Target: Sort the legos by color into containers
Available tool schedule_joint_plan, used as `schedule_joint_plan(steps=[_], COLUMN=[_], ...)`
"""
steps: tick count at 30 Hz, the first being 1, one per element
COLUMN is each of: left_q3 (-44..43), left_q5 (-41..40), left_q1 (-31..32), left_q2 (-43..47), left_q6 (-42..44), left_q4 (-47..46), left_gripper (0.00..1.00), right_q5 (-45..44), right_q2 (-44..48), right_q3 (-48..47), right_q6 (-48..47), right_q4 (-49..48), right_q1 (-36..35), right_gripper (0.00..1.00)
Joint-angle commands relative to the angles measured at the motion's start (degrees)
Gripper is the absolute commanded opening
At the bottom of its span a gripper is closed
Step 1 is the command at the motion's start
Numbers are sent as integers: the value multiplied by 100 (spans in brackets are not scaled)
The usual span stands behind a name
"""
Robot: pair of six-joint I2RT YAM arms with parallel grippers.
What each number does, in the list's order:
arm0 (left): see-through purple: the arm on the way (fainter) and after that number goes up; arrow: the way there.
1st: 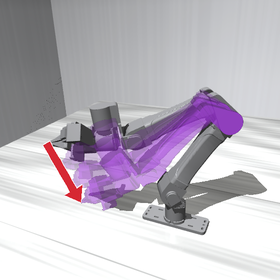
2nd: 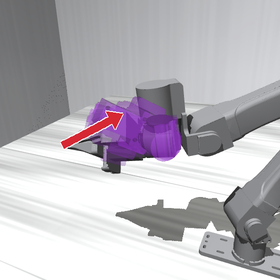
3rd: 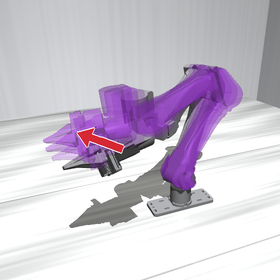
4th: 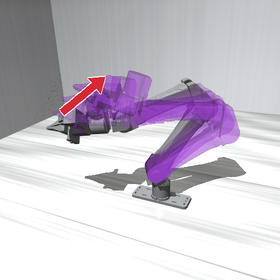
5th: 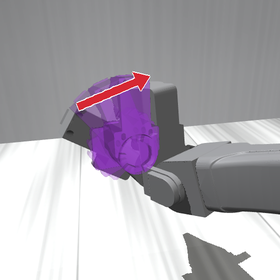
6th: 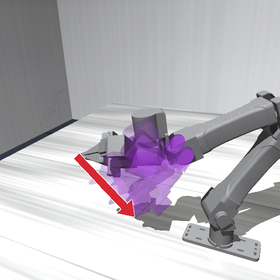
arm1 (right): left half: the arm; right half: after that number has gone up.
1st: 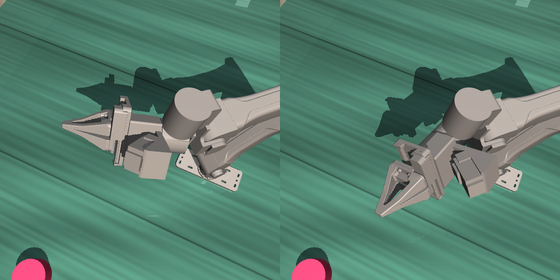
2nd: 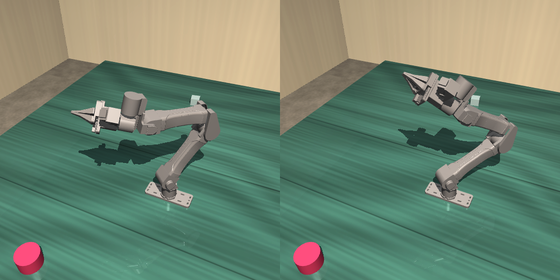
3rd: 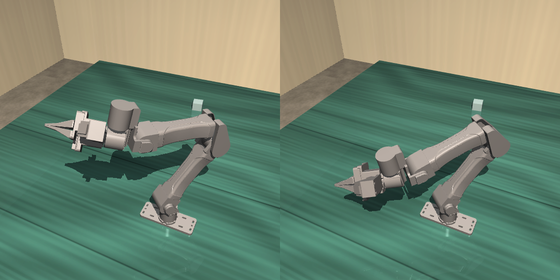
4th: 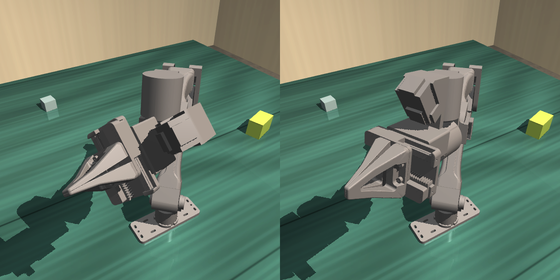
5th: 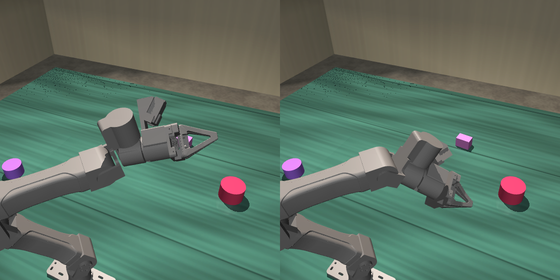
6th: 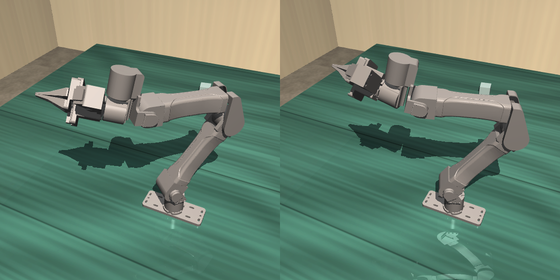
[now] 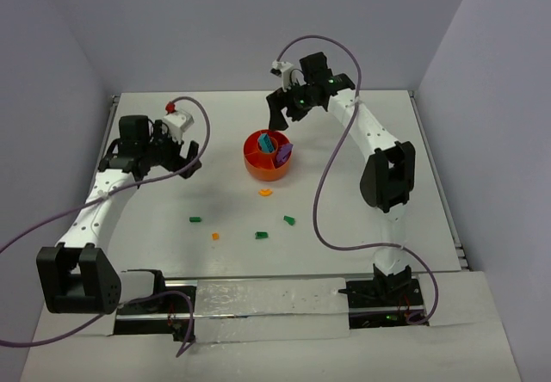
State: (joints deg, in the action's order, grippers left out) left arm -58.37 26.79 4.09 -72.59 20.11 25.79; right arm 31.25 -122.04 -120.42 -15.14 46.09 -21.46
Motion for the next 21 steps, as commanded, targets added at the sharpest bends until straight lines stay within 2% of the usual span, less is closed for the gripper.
schedule_joint_plan(steps=[1, 4, 10, 13, 18, 21], left_q3=[307, 655, 1171, 1178, 1198, 1223], left_q5=[343, 133, -85, -56, -21, 87], left_q1=[-31, -31, -30, 32, 155, 179], left_q2=[521, 748, 504, 222, -184, -472], left_q6=[1883, 2331, 2692, 2862, 3363, 4000], left_q4=[1452, 1601, 1482, 1399, 1545, 1716], left_gripper=[97, 95, 78, 74, 72, 73], right_q5=[181, 80, -203, -285, -421, -480], right_q2=[560, 589, 866, 934, 992, 1015], right_q3=[-43, -20, 338, 411, 515, 572], right_q6=[538, 645, 466, 400, 289, 240], right_q4=[-89, -36, 16, 59, 76, 76], right_q1=[357, 604, 1067, 1227, 1362, 1407], right_gripper=[100, 100, 100, 100, 100, 100])
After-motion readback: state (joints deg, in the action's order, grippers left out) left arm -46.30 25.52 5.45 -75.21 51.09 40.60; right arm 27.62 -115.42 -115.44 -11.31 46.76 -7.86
